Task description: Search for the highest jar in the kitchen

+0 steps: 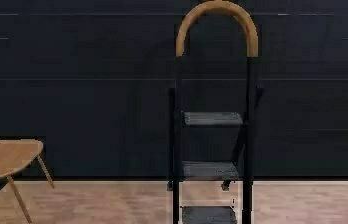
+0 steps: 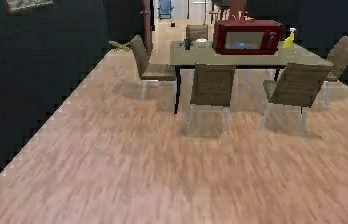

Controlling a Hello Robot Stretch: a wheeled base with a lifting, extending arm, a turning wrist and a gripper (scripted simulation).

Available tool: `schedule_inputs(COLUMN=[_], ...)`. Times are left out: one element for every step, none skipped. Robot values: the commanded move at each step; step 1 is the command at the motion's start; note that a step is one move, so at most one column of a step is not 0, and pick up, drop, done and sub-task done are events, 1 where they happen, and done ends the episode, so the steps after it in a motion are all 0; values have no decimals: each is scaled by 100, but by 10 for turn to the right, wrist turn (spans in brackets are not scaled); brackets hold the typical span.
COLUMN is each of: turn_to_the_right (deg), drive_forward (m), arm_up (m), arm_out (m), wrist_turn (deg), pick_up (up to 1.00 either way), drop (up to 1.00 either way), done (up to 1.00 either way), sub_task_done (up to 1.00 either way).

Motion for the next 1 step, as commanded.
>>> schedule_inputs(turn_to_the_right=[450], drive_forward=[0], arm_up=[0], arm_out=[0], wrist_turn=[0], pick_up=[0], drop=[0], done=[0], sub_task_done=[0])
